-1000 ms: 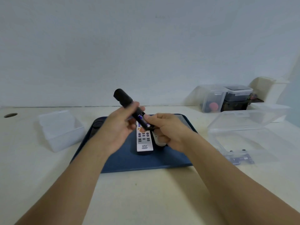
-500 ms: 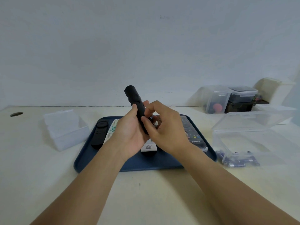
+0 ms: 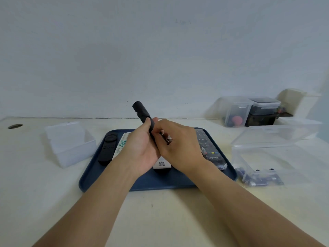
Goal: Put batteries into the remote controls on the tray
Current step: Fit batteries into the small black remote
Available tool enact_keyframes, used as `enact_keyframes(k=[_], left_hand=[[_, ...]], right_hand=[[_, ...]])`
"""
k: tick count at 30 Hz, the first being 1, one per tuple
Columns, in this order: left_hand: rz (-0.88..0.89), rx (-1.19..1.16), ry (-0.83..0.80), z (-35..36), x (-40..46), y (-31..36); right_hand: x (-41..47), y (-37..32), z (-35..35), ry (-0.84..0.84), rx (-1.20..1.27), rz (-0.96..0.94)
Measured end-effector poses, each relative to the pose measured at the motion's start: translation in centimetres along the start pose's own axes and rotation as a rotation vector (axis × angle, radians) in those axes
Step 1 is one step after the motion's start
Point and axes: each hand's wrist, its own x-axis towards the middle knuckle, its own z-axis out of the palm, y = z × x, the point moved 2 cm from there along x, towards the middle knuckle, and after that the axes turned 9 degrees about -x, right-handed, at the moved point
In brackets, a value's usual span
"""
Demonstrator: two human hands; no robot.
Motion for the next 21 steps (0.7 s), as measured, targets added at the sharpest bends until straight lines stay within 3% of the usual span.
enact_keyframes(k=[7,13,16,21], left_hand=[[0.038,0.031,-0.025,0.4,-0.3,0.2],[0.106,0.032,-0.072,1.1,-0.5,1.1],[0.162,0.009,-0.1,1.0,-0.6,1.1],[0.326,-0.055,-0.12,0.6,-0.4,1.2]], right_hand=[[0.2,-0.2,0.0,-0.025,-0.005,0.011],[1.3,0.4,-2.1,0.011,0.475,0.458],[1.2,1.2,-3.1,-0.047,0.535,0.529],[0.8,2.0,-2.9,-0.008,0.522,0.717]])
